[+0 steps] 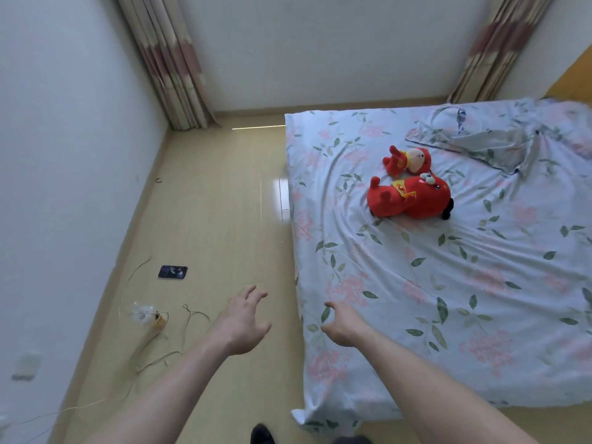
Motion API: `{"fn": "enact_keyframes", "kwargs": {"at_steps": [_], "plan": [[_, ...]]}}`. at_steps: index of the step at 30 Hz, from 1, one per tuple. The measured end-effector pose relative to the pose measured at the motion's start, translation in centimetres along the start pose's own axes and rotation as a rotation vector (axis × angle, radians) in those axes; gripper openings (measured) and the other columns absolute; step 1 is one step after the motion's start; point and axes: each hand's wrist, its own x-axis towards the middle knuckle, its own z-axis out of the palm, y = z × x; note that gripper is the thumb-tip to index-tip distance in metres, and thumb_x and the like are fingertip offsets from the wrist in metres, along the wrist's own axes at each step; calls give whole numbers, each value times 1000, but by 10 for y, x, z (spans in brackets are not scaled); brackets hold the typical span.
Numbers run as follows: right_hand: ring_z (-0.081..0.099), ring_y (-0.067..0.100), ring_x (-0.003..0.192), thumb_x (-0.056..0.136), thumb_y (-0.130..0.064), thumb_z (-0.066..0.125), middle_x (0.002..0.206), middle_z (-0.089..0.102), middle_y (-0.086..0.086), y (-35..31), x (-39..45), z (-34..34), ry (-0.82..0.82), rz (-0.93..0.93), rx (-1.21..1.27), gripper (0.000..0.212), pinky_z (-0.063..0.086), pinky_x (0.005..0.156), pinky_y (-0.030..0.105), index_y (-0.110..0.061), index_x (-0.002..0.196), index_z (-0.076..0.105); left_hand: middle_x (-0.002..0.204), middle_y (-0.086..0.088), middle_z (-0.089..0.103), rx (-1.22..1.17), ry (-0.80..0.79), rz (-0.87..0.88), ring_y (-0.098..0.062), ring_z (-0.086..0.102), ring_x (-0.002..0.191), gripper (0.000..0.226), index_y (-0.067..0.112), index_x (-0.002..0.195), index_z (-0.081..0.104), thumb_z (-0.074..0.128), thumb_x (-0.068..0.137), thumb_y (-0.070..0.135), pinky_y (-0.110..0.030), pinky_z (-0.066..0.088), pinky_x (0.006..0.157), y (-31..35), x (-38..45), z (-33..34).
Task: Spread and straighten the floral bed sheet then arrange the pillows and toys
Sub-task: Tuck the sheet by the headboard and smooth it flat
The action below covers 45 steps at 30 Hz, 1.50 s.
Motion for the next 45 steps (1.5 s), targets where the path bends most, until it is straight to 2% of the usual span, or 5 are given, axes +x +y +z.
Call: {"fn": "enact_keyframes", "kwargs": {"at_steps": [3, 11, 33, 38, 45], "plan": [[50, 8, 80, 93, -21, 53, 164, 26, 1, -39, 6, -4, 22, -4, 18, 71, 43, 78, 29, -23, 159, 27, 168, 5, 16, 34, 6, 28, -21, 27, 151, 71, 31, 156, 32, 63, 93, 45, -40, 29, 122, -20, 20, -46], [41, 19, 141, 92, -25, 55, 165, 24, -4, -105, 39, -52, 182, -1, -29, 71, 42, 90, 26, -27, 158, 30, 168, 4, 16, 81, 4, 154, -23, 25, 151, 71, 31, 156, 31, 63, 93, 41, -39, 28, 122, -28, 87, -124], [33, 20, 147, 92, -27, 57, 165, 21, -2, -265, 345, -329, 306, -20, 97, 72, 39, 110, 31, -22, 158, 28, 167, 10, 16, 185, 61, 316, -20, 29, 148, 70, 35, 154, 33, 61, 91, 41, -37, 34, 117, 26, 476, -379], [41, 19, 141, 92, -27, 56, 164, 20, -5, -311, 425, -382, 314, -26, 159, 72, 49, 94, 28, -25, 158, 27, 167, 10, 16, 206, 43, 330, -21, 29, 148, 70, 36, 154, 33, 61, 91, 42, -37, 33, 118, 24, 583, -432], [30, 19, 149, 95, -27, 56, 165, 21, -1, -375, 526, -458, 379, 33, 165, 70, 34, 117, 35, -21, 158, 27, 166, 13, 17, 206, 21, 396, -20, 28, 148, 67, 39, 152, 34, 60, 90, 44, -37, 34, 116, 18, 732, -518]]}}
